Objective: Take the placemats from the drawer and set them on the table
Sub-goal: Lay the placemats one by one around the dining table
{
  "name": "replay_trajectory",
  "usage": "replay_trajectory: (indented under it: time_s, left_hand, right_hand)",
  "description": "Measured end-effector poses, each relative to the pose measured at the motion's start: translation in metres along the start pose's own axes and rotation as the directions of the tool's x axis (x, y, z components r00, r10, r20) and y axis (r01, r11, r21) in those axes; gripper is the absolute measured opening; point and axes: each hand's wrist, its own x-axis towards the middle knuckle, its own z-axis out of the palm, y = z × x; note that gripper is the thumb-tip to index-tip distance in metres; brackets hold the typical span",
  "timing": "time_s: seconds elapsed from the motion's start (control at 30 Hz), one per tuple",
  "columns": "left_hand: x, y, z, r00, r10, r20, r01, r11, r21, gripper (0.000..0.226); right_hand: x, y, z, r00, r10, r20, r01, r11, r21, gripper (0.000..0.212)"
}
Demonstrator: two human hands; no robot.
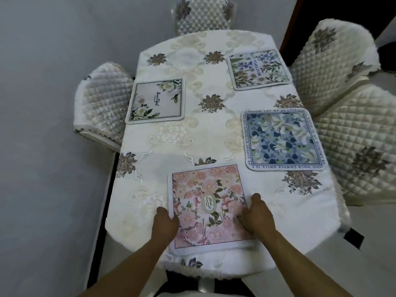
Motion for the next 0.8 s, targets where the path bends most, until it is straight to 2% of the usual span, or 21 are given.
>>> replay_trajectory:
  time_s: [0.1,0.23,0.37,0.5,0.6,0.7,0.8]
  left_hand:
    - [-0.012,0.001,0.002,1.0,0.0,0.008,0.0,0.997,-0.081,0.029]
    - [-0.031,0.002,-0.005,0.981,0.184,-0.059,-0.184,0.983,0.006,0.028]
    - [-0.049,0.006,-0.017,0.933,0.36,-0.02,-0.358,0.931,0.064,0.018]
    - [-0.069,0.017,-0.033,0.884,0.466,-0.039,-0.465,0.885,0.033,0.016]
    - [-0.082,0.033,-0.035,0.83,0.556,-0.025,-0.556,0.831,0.018,0.017]
    - [-0.101,0.064,-0.024,0.761,0.648,-0.008,-0.648,0.761,0.006,0.019]
    - [-0.126,0.097,-0.003,0.724,0.689,0.023,-0.689,0.724,-0.025,0.019]
  right_hand:
    - [-0.007,0.001,-0.004,0.988,-0.153,-0.011,0.154,0.985,0.074,0.02]
    - [-0.02,-0.002,-0.018,0.955,-0.293,-0.049,0.296,0.949,0.106,0.018]
    - [-0.038,-0.006,-0.038,0.937,-0.331,-0.111,0.343,0.934,0.106,0.018]
    - [-0.066,0.001,-0.071,0.934,-0.3,-0.195,0.327,0.937,0.122,0.016]
    - [-0.094,0.018,-0.098,0.927,-0.212,-0.311,0.275,0.945,0.176,0.015]
    - [-0.123,0.042,-0.127,0.903,-0.13,-0.411,0.231,0.95,0.208,0.016]
    - [-0.147,0.069,-0.159,0.864,-0.098,-0.494,0.23,0.949,0.214,0.016]
